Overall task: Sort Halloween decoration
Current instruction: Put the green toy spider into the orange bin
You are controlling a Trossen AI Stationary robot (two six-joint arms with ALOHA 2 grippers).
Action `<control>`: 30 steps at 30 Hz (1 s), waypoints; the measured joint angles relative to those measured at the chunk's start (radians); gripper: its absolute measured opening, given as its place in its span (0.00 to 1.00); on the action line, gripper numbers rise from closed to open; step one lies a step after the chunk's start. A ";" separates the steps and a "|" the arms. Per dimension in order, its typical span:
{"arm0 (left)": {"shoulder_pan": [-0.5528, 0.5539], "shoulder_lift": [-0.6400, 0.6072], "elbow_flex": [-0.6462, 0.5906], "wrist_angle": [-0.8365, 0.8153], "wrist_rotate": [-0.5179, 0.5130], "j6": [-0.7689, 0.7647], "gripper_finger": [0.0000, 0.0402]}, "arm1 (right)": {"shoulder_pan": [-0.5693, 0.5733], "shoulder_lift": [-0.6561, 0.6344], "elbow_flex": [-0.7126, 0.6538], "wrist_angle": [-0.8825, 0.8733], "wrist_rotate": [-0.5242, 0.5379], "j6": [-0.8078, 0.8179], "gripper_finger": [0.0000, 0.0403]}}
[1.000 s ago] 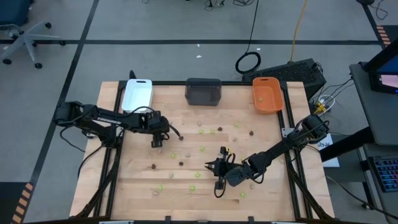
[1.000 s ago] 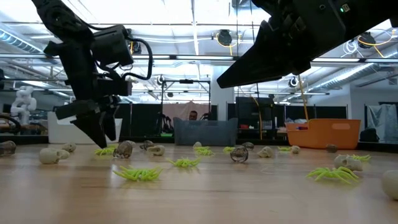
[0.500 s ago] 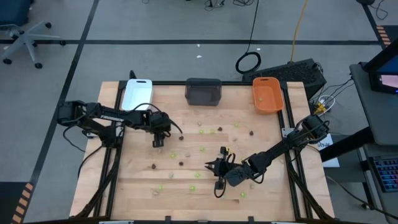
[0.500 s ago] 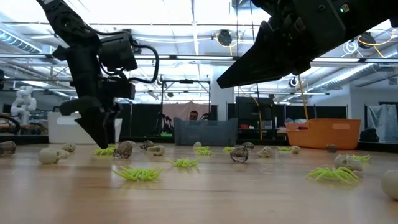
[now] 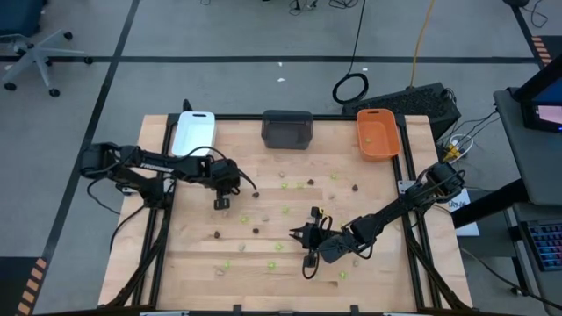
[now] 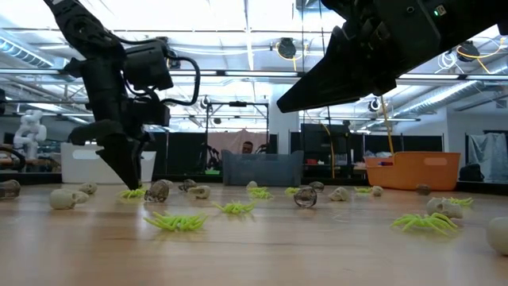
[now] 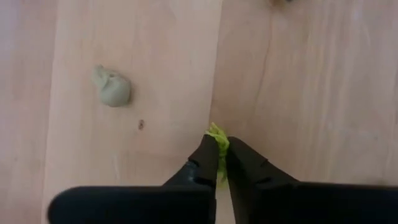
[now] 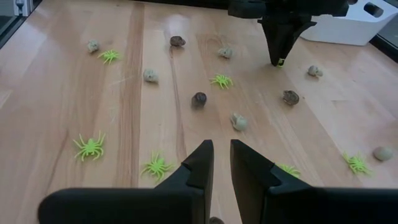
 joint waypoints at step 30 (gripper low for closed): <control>-0.273 -0.239 0.002 0.640 0.205 -0.157 0.01 | -0.106 0.141 0.001 0.493 -0.044 -0.157 0.27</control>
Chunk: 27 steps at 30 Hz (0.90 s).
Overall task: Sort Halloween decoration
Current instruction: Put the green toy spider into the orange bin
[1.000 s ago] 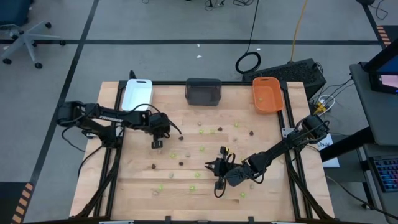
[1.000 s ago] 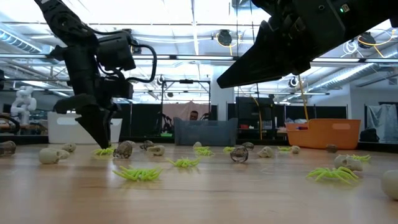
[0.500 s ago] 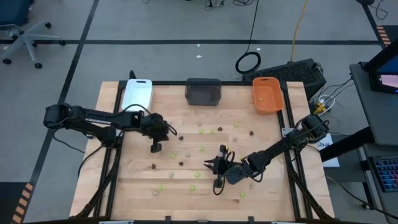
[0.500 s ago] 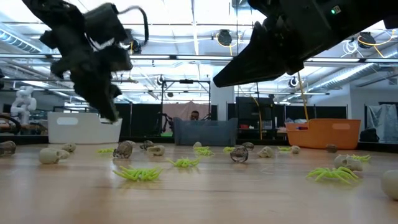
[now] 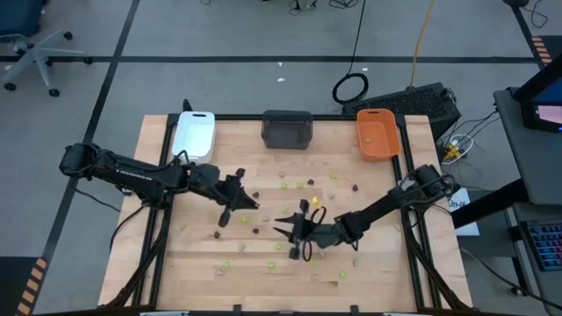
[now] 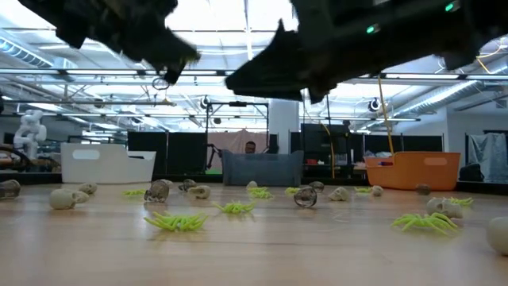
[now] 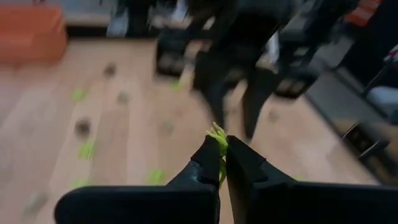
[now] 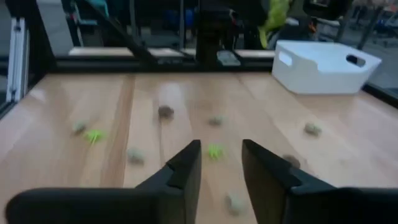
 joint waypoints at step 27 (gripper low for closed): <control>-0.095 0.245 0.001 0.392 -0.046 -0.002 0.02 | -0.039 0.035 0.017 0.252 -0.084 -0.224 0.30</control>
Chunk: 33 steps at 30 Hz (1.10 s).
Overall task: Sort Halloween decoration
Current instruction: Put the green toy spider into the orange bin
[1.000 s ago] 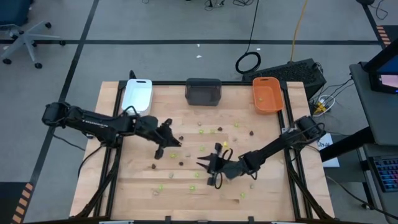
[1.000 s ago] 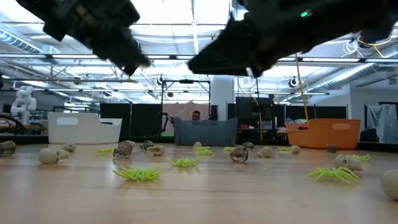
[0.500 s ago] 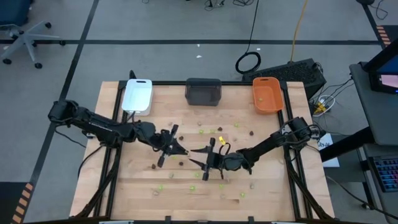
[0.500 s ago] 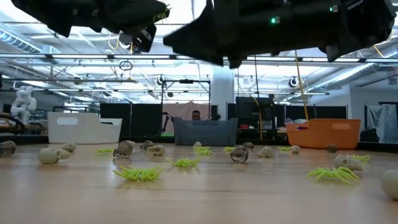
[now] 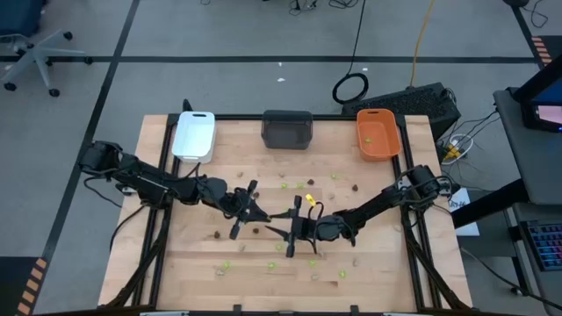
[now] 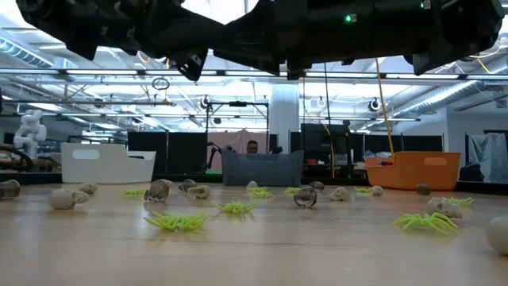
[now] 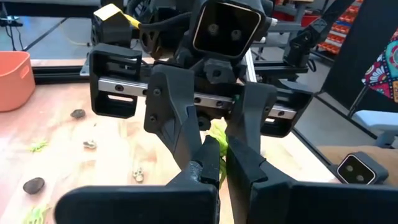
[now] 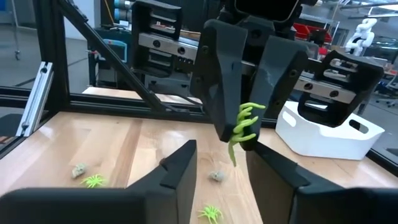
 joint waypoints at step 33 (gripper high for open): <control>-0.011 -0.068 0.000 -0.100 -0.088 -0.001 0.46 | -0.006 -0.006 0.000 -0.029 0.003 -0.004 0.00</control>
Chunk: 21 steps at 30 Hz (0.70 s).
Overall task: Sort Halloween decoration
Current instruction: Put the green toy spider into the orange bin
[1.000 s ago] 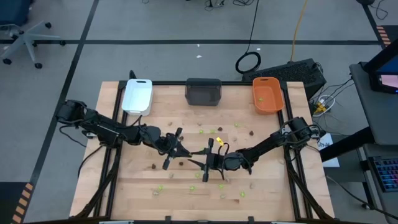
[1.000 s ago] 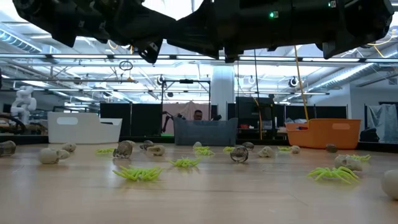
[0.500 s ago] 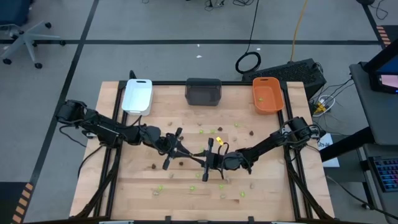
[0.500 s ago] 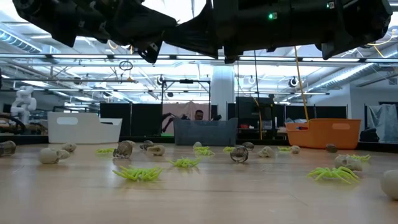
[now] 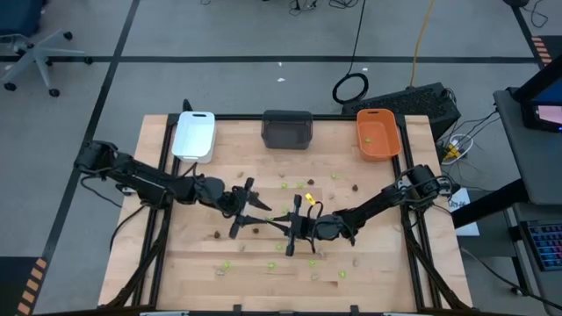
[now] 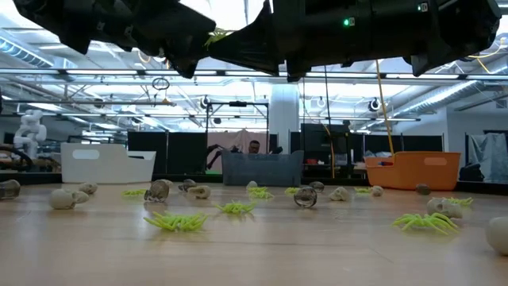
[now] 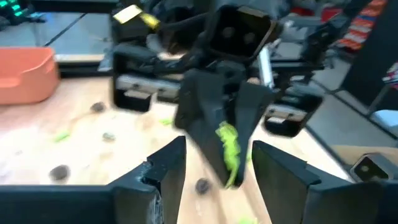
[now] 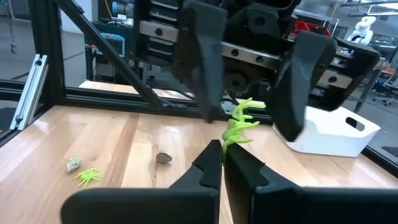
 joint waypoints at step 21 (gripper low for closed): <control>-0.070 -0.135 0.000 -0.357 -0.142 -0.101 0.46 | 0.000 -0.187 0.000 -0.342 -0.001 -0.266 0.00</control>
